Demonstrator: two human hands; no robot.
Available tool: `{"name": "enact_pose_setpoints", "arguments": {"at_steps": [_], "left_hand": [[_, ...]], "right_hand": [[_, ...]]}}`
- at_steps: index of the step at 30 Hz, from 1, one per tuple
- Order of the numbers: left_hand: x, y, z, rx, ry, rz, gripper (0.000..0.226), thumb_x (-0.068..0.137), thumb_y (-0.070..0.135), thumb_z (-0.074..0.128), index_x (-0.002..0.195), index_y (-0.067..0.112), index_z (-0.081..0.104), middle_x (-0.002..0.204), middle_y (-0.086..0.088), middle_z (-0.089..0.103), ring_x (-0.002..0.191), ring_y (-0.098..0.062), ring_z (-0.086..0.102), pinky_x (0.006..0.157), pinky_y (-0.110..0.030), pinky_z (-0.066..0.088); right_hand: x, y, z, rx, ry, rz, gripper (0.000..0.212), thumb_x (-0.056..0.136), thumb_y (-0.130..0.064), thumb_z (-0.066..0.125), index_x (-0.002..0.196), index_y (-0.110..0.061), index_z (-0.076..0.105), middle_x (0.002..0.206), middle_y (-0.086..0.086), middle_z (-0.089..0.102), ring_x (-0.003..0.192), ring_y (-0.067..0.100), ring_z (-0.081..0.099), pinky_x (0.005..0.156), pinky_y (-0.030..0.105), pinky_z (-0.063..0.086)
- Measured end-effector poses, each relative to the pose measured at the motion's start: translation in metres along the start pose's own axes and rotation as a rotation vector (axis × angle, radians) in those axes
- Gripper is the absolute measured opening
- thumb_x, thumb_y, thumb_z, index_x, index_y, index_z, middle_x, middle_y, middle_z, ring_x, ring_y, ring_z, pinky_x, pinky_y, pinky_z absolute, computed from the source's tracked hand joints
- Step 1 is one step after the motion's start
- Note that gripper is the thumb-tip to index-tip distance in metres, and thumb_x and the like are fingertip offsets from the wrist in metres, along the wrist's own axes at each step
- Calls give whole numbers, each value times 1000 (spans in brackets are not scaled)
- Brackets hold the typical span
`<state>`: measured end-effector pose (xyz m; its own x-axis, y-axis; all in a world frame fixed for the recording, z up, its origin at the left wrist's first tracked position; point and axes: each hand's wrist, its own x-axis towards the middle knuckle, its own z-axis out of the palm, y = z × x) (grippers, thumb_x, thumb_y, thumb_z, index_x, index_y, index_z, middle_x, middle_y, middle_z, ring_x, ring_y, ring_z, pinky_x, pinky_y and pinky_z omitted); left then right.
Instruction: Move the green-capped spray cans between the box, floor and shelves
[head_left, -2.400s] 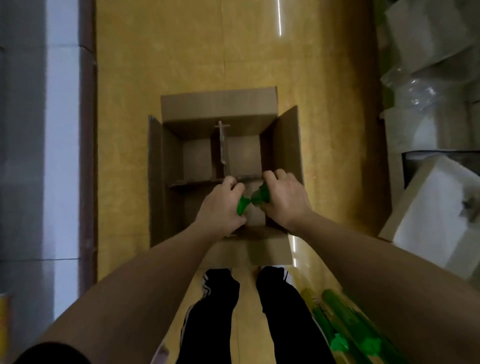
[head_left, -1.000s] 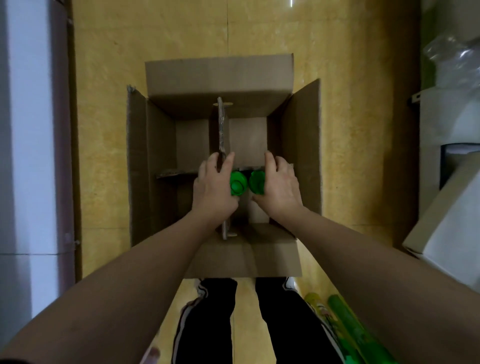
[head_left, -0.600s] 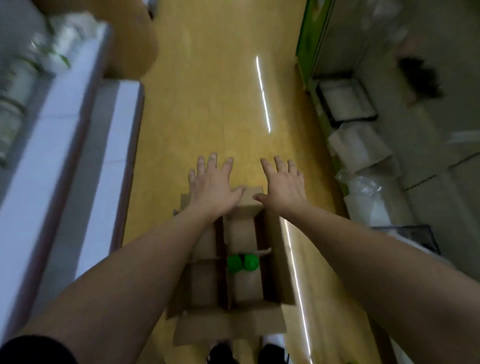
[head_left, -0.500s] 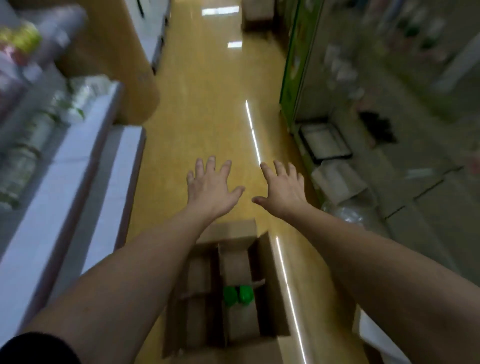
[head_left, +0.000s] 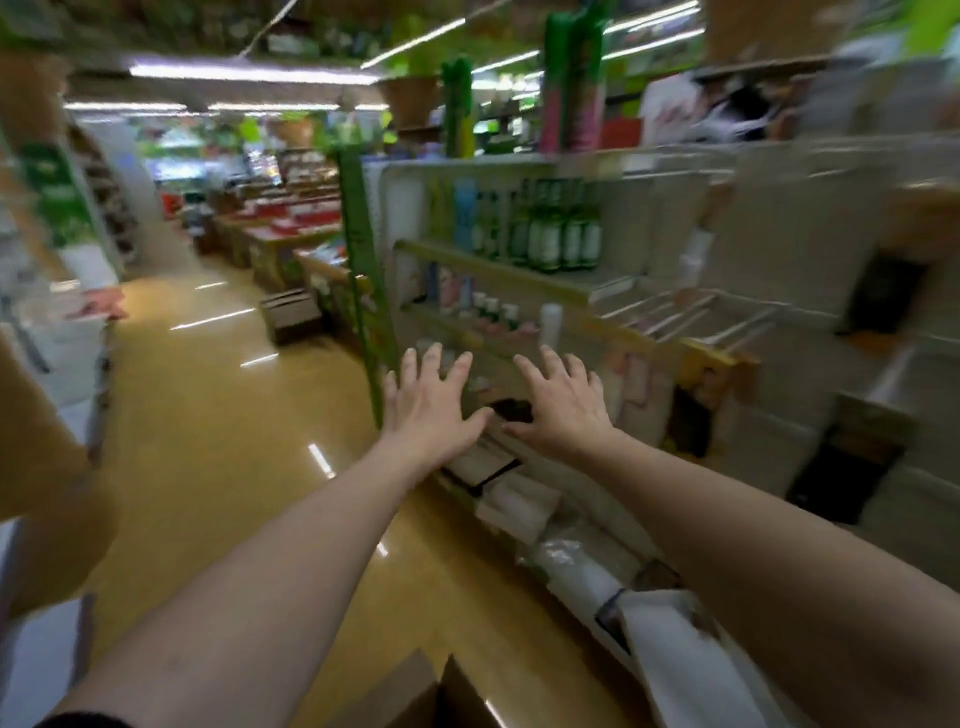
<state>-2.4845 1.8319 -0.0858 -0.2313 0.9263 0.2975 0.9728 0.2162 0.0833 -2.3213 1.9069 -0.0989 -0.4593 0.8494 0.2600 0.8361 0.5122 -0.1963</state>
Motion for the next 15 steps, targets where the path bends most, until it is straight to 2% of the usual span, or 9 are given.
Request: {"name": "enact_pose_setpoints", "arguments": {"at_steps": [6,11,15], "left_hand": [[1,131,-6,-135,-10,301,82,91,69,49,159,36,18,168,-5,10,154,-33,4,123,-56,14],[-39,248,21,-183,-49,488,84,89,71,50,158,36,18,167,-6,12,153,-34,6,122,-56,15],[-81,332,40,-216,-98,624,82,90,69,50,158,36,18,167,-6,12,154,-33,5,122,-56,15]], "right_hand": [[-81,99,-56,-70,58,276,95,84,-60,68,158,-33,16,168,9,8,151,39,10,119,60,18],[-172,179,-78,-110,83,516,95,84,-70,62,159,-32,17,167,9,10,151,39,13,119,58,19],[-251,238,-88,-111,87,674,95,84,-64,65,159,-31,18,168,10,10,151,39,12,120,60,18]]}}
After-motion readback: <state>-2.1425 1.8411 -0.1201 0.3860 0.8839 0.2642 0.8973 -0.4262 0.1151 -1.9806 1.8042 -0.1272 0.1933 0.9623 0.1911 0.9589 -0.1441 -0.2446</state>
